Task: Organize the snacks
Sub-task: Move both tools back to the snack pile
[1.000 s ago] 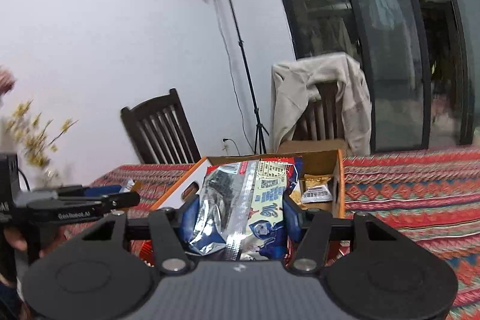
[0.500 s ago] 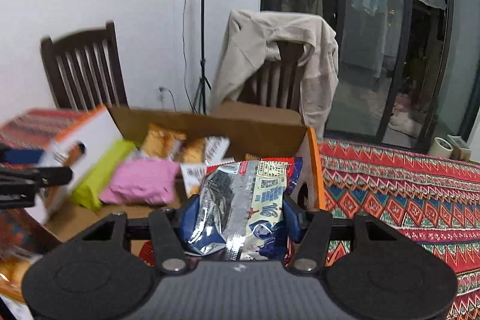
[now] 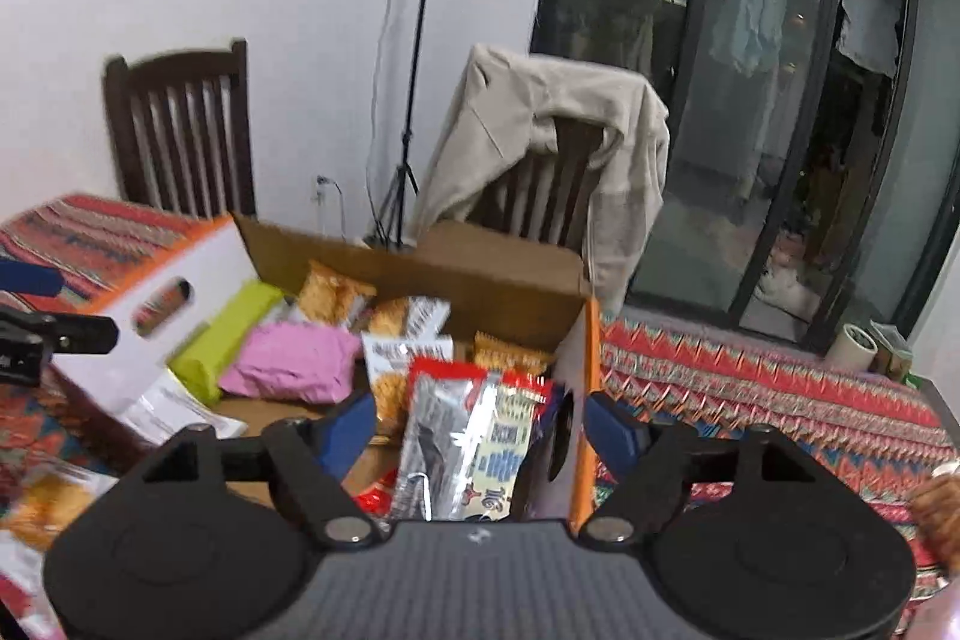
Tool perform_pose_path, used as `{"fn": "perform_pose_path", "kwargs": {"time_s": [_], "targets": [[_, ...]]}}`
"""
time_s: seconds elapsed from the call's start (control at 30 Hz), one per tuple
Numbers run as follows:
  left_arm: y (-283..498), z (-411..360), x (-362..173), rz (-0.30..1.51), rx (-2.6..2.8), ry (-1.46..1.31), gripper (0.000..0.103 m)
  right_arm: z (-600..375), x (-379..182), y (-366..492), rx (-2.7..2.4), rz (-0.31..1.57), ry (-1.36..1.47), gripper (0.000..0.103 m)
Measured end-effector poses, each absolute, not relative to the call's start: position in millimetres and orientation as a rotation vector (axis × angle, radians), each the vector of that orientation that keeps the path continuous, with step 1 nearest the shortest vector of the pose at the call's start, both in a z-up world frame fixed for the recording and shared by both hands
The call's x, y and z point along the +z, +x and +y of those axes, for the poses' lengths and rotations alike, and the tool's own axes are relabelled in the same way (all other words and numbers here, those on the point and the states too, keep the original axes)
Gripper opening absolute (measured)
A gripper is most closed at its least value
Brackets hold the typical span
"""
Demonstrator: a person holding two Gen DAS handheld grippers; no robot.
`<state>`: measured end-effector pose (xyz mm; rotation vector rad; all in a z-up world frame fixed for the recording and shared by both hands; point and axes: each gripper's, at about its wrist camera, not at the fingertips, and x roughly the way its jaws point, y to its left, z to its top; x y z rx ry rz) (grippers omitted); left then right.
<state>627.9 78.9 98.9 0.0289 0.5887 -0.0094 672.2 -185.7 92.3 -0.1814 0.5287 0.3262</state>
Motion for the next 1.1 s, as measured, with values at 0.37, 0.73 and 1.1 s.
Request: {"fn": "perform_pose_path", "kwargs": {"time_s": [0.37, 0.73, 1.1], "targets": [[487, 73, 184, 0.431, -0.064, 0.041, 0.103, -238, 193, 530, 0.369, 0.365, -0.211, 0.087], [305, 53, 178, 0.287, -0.1, 0.068, 0.103, -264, 188, 355, 0.426, 0.282, -0.289, 0.098], [198, 54, 121, 0.34, -0.065, -0.011, 0.103, -276, 125, 248, 0.422, 0.397, -0.189, 0.1]]}}
